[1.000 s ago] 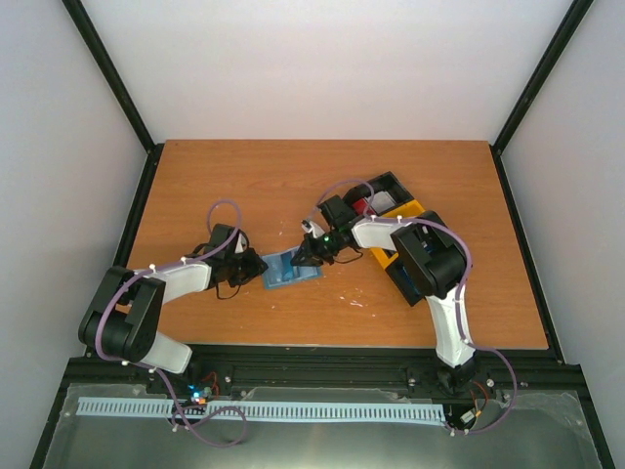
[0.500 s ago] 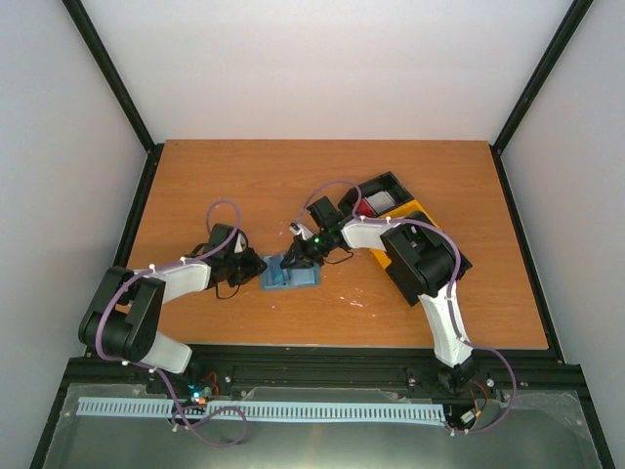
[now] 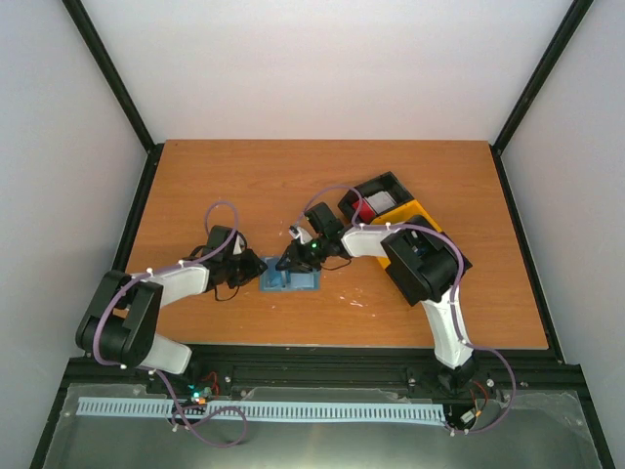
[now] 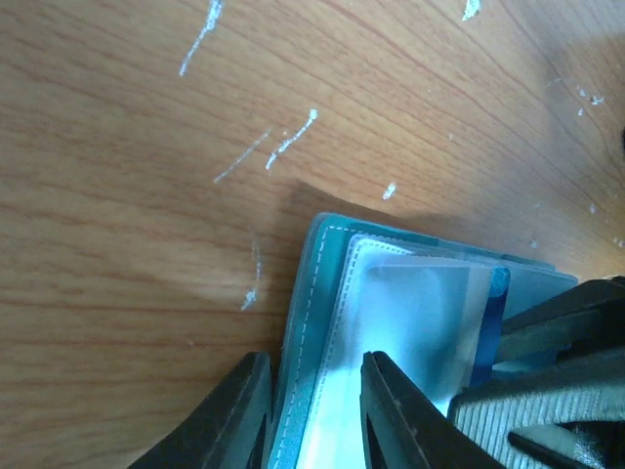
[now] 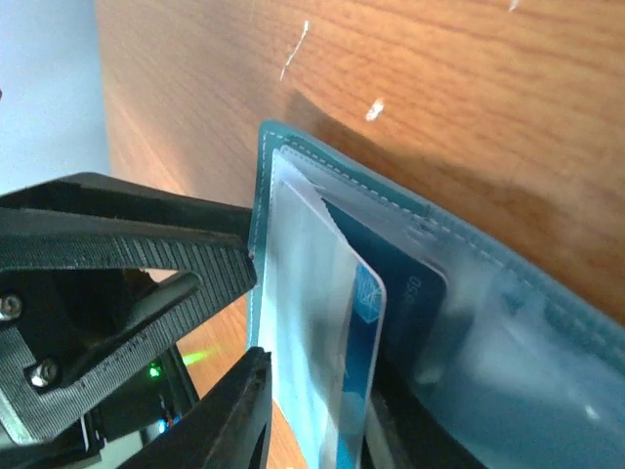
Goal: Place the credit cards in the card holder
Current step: Insert the credit card into the card holder.
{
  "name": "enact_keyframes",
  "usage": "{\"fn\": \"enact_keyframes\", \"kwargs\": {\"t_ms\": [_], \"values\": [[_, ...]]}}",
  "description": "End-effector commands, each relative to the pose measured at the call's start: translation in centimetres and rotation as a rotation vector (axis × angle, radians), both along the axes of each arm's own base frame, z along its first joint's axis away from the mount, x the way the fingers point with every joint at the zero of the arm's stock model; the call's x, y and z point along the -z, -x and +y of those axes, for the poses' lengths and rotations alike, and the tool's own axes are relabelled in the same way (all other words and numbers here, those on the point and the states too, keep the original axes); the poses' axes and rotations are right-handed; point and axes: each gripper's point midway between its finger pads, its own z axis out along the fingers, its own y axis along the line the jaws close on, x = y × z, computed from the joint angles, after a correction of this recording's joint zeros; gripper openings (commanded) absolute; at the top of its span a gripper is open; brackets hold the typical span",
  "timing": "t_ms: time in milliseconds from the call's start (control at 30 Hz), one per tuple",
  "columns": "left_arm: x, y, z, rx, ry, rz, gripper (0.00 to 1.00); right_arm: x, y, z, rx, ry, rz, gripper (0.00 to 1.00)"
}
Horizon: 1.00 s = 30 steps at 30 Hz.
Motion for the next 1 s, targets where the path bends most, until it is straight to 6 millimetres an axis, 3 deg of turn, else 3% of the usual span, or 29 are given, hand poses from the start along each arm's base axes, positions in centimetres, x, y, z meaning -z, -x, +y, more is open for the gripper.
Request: {"fn": "enact_keyframes", "kwargs": {"t_ms": [0,467,733,967], "values": [[-1.1,0.3,-0.4,0.007,0.028,-0.007,0.29,-0.1,0.5,-1.1,0.042,0.132,-0.078,0.28],[-1.2,1.5,0.0,0.009,0.021,0.009,0.42,-1.0,1.0,-3.2,0.026,0.374,-0.249,0.44],[-1.6,1.9,-1.6,0.083,0.101,-0.002,0.44,-2.5,2.3,-2.2,-0.085,0.376,-0.298,0.49],[-1.7,2.4,-2.8,0.129,0.172,-0.002,0.45,-1.8,2.5,-4.1,-0.107,0.513,-0.335,0.52]]}}
